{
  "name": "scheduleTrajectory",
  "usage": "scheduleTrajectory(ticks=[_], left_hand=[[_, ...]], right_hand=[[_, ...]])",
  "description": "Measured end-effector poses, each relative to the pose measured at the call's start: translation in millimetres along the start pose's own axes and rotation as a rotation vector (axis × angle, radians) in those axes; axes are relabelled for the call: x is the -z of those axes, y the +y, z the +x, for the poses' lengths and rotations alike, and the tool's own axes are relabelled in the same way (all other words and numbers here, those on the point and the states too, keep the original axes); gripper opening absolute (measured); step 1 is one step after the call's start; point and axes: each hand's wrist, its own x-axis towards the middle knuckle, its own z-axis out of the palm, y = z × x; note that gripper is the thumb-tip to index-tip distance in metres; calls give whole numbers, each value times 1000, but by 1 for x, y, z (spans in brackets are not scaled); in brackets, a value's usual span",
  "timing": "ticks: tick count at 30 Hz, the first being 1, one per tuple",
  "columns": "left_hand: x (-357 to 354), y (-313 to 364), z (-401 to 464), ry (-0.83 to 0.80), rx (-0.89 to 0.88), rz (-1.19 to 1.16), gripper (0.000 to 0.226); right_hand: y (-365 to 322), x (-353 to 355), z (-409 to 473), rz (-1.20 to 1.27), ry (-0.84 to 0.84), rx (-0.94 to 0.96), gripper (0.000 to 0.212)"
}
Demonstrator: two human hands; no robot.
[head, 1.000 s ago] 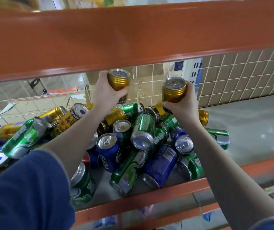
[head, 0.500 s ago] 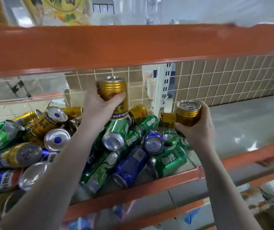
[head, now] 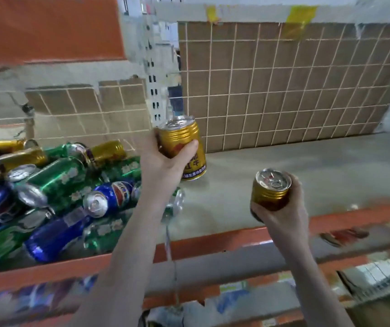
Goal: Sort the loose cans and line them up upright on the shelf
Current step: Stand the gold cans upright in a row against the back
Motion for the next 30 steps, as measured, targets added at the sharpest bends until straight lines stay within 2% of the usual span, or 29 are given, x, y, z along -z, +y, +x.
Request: scheduleTrajectory(ticks=[5,9,12,19,25,30], left_hand=[[-52,-17,3,-47,12,3,60],[-72,-41,17,-54,9,45,61],[-81,-63,32,-48,19,90,73],[-105,-100,55,-85,76,198,67],[-138,-128,71,-168,227,259,75],[-160,-148,84,-139,270,284,76]], right_hand=[[21,11,29,56,-82,-29,80],[35,3,50,68,-117,-57,87],[42,-4,65,51,-97,-53,90],[49,-4,104,47,-123,-20,84],[62,5,144,41,-164,-16,79],[77,10,174,38,-257,0,80]])
